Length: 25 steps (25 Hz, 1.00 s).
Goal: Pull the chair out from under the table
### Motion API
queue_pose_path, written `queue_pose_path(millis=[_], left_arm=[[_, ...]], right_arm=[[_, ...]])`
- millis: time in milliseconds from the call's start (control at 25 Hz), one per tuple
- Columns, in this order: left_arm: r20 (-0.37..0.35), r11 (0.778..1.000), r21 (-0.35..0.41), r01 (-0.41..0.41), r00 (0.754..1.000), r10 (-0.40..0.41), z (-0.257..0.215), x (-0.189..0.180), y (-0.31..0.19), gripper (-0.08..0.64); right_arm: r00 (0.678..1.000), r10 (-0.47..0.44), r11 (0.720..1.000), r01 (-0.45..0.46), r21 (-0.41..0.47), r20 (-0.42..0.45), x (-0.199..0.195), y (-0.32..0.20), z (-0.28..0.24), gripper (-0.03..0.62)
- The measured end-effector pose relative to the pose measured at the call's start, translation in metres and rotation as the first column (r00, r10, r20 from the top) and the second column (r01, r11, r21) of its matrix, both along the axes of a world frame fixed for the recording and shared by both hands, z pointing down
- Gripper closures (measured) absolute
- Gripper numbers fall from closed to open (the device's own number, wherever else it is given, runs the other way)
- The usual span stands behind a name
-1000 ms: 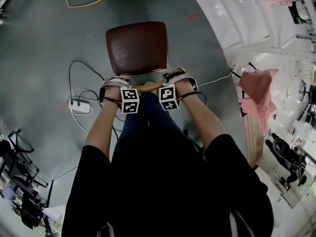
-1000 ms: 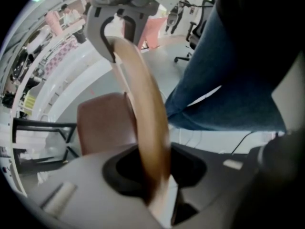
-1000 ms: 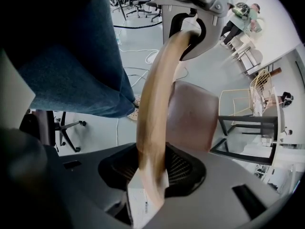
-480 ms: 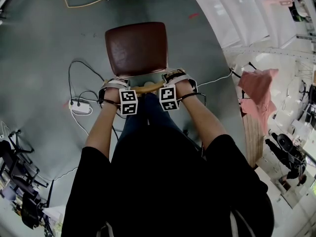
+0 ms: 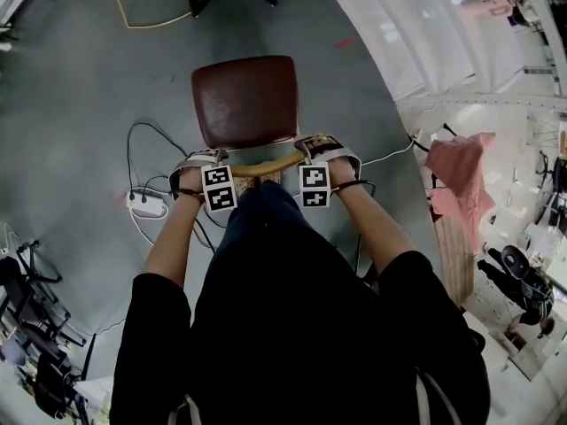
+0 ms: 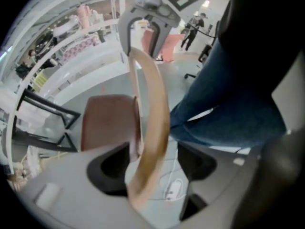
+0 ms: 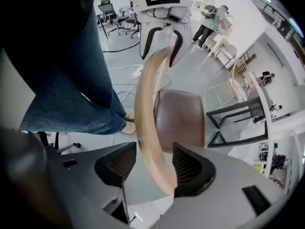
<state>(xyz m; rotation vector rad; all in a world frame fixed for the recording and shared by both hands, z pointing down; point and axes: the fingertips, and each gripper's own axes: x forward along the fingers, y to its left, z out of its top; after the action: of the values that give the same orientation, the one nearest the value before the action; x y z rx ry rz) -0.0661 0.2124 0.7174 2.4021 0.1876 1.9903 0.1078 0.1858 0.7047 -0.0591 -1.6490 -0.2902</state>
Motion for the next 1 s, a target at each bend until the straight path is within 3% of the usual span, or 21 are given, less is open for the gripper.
queue_pose_path(millis=[200,320,440,520,560,640,720,880,1000], left_arm=[[-0.061,0.997,0.044,0.071,0.996,-0.068,-0.036,0.000,-0.007,0.249],[-0.114,0.986,0.085,0.142,0.985,-0.132,-0.062,-0.001,-0.015,0.296],[-0.186,0.955,0.166,0.246,0.959,-0.215,-0.090,-0.002,-0.034,0.430],[-0.229,0.923,0.228,0.309,0.939,-0.258,-0.108,-0.003,-0.047,0.545],[-0.250,0.907,0.249,0.340,0.927,-0.279,-0.117,-0.003,-0.053,0.551],[-0.304,0.867,0.282,0.412,0.895,-0.326,-0.138,-0.005,-0.063,0.552],[-0.372,0.812,0.319,0.489,0.852,-0.367,-0.164,-0.009,-0.078,0.552],[-0.528,0.678,0.367,0.637,0.743,-0.412,-0.228,-0.015,-0.103,0.552],[-0.633,0.582,0.388,0.715,0.666,-0.395,-0.278,-0.016,-0.110,0.552]], right_arm=[[0.996,0.033,0.998,-0.037,0.051,0.080,-0.002,-0.006,-0.032,0.391],[0.991,0.082,0.994,-0.089,0.062,0.106,-0.007,-0.014,-0.051,0.408],[0.967,0.179,0.977,-0.197,0.086,0.179,-0.019,-0.035,-0.077,0.544],[0.933,0.253,0.950,-0.289,0.115,0.256,-0.026,-0.052,-0.101,0.561],[0.909,0.288,0.933,-0.337,0.127,0.301,-0.030,-0.060,-0.114,0.566],[0.855,0.339,0.894,-0.423,0.147,0.393,-0.039,-0.075,-0.142,0.569],[0.801,0.361,0.854,-0.490,0.176,0.477,-0.047,-0.091,-0.173,0.571],[0.668,0.371,0.755,-0.621,0.209,0.645,-0.056,-0.113,-0.241,0.571],[0.556,0.351,0.682,-0.703,0.202,0.753,-0.056,-0.116,-0.292,0.571]])
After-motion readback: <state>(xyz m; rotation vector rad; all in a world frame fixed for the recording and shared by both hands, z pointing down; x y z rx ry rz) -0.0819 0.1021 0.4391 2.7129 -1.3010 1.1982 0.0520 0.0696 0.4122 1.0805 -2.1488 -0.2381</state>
